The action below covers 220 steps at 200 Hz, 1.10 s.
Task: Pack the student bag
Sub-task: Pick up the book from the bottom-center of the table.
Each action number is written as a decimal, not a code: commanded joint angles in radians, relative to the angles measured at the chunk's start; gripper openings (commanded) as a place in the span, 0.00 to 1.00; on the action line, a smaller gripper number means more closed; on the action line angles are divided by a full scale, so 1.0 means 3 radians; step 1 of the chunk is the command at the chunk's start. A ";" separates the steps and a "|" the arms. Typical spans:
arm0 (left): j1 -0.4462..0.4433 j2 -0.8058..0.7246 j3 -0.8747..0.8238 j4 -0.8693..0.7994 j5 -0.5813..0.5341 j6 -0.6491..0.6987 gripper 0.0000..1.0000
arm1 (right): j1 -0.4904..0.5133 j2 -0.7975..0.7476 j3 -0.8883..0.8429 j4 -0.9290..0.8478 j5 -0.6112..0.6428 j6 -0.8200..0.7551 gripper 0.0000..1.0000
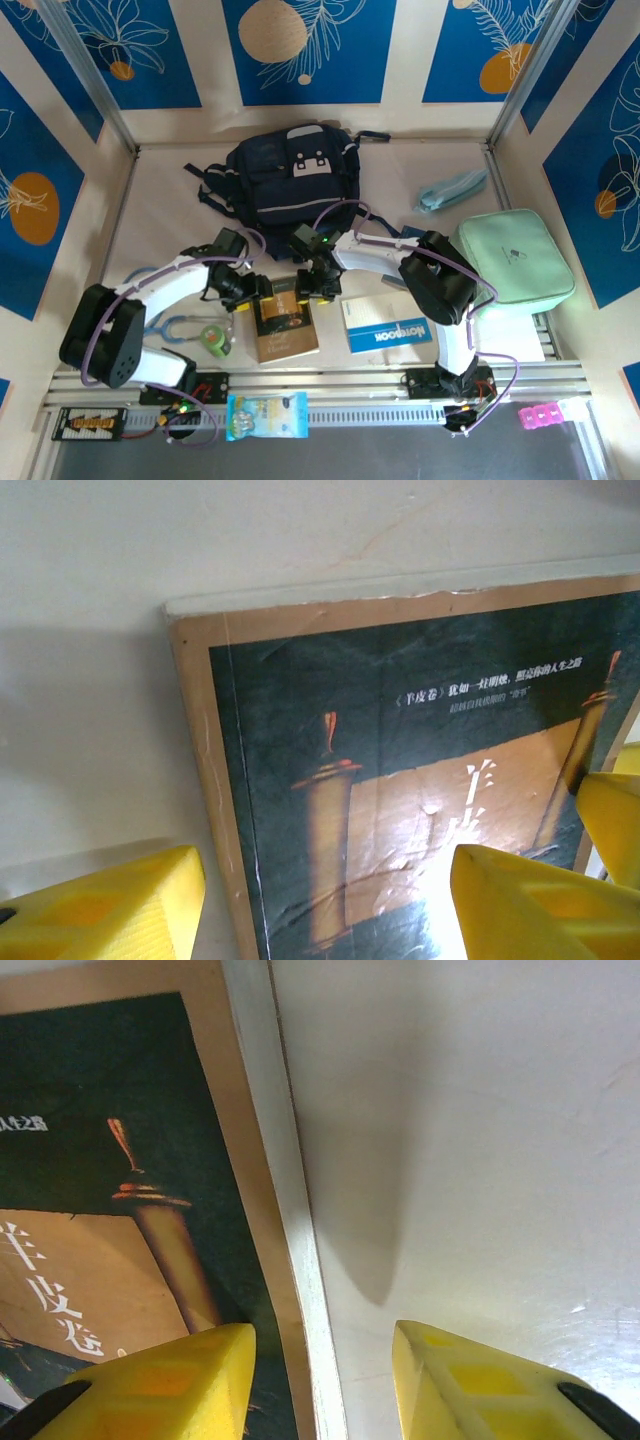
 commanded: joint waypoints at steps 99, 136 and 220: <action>-0.0090 0.0197 -0.0043 0.0386 0.0452 0.0088 0.69 | 0.0024 -0.0006 -0.0273 0.0002 0.0126 0.0135 0.40; -0.0085 -0.0151 0.0006 0.0337 0.0673 0.0062 0.61 | 0.0013 -0.0026 -0.0301 0.0018 0.0142 0.0194 0.33; -0.0160 -0.0650 -0.0190 0.0700 0.1164 -0.0074 0.59 | -0.0031 0.0116 -0.0273 0.0023 0.0079 0.0187 0.27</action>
